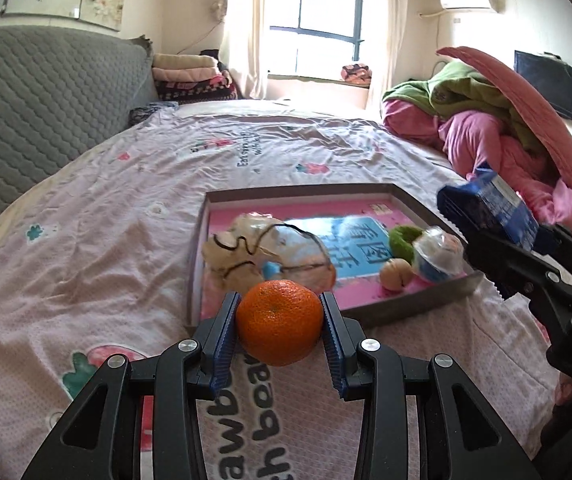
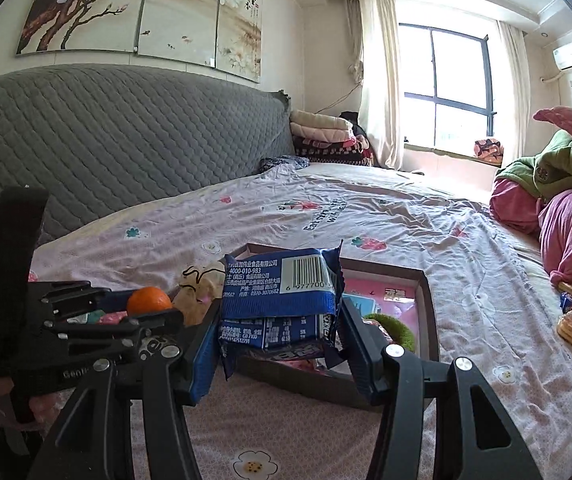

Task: Organize objects
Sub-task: 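Carry the orange with the left tool over the box while the right tool carries the packet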

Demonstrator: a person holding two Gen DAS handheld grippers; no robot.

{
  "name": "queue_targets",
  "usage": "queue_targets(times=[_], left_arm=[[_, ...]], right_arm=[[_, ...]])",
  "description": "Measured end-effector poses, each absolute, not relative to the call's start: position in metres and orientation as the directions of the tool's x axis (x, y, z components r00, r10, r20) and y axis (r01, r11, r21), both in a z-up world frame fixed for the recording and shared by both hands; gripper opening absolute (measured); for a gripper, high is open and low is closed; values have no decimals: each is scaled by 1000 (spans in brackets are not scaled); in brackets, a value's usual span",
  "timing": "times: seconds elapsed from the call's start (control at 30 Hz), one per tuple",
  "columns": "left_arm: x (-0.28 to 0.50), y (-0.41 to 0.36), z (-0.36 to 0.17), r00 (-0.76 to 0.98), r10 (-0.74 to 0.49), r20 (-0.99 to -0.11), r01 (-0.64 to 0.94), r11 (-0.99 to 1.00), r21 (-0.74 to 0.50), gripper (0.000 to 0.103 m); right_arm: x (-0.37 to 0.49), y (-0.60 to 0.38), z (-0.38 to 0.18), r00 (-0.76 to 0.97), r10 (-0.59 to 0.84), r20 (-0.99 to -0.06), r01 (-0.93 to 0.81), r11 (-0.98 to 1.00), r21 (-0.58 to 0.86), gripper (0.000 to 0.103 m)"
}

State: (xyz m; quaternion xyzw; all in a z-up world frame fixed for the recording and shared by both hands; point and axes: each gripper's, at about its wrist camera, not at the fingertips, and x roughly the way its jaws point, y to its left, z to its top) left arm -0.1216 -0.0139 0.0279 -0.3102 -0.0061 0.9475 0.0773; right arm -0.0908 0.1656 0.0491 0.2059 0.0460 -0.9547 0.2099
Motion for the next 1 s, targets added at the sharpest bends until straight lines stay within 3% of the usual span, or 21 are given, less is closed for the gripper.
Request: queue_targets(times=[0.47, 1.0], left_arm=[[-140, -43, 35, -806, 115, -581, -98, -993, -60, 40], [-167, -51, 15, -758, 122, -641, -96, -992, -76, 40]], right_arm=[[-103, 153, 46, -823, -361, -439, 410, -912, -18, 55], [-119, 132, 23, -773, -355, -526, 441, -897, -42, 55]])
